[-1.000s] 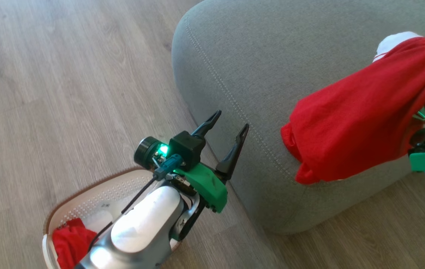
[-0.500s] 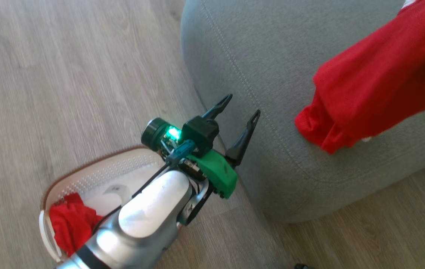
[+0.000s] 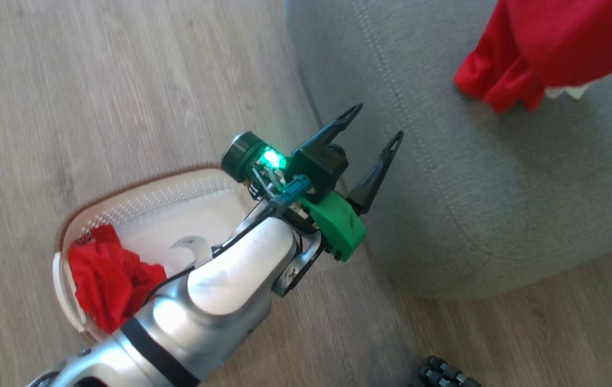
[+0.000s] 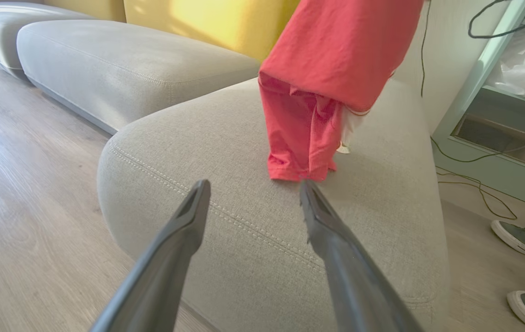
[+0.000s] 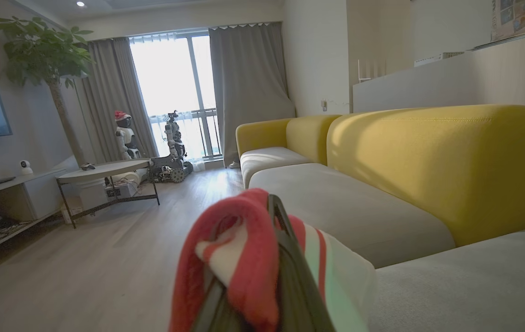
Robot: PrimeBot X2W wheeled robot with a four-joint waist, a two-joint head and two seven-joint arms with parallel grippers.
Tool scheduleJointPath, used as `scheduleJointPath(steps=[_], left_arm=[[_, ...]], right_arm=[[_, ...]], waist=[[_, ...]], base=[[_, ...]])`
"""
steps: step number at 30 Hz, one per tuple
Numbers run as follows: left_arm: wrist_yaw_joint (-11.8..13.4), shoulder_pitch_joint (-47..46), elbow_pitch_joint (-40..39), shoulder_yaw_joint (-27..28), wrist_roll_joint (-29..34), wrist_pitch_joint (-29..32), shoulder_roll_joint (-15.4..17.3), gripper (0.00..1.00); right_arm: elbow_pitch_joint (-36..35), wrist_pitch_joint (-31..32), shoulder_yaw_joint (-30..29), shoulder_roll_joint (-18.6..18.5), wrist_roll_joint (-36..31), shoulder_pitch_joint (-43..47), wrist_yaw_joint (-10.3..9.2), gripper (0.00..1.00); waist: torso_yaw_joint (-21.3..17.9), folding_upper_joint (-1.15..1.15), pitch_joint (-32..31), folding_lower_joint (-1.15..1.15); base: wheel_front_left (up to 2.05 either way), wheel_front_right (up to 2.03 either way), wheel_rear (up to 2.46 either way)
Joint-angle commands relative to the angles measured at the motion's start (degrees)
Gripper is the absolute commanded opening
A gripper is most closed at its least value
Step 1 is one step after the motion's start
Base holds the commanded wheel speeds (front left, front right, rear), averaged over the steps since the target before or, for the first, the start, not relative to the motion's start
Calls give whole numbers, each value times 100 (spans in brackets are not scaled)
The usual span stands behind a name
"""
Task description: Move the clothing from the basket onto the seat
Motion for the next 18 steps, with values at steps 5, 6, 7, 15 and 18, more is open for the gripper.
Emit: scheduleJointPath(steps=[5,6,7,15,18], left_arm=[[110,-453,-164,-81,24,-65,-55,100],[130,-503,-206,-133,-9,-76,-56,100],[159,-554,-245,-186,-40,-90,-56,100],[431,-1033,-392,-690,-309,-115,-58,100],[531,-1195,-400,-867,-442,-140,-58,100]], right_arm=[[159,-35,-74,-510,293,-472,-1,0],[232,-35,-59,-564,354,-531,-1,0],[320,-35,-33,-620,410,-579,-1,0],[997,-35,229,-976,720,-796,-1,0],[1331,-35,662,-1053,901,-827,-1,0]], waist=[[214,0,415,-1],[233,0,483,-1],[252,0,544,-1],[408,0,1049,-1],[467,0,1192,-1]], base=[[0,0,0],[0,0,0],[0,0,0],[0,0,0],[0,0,0]])
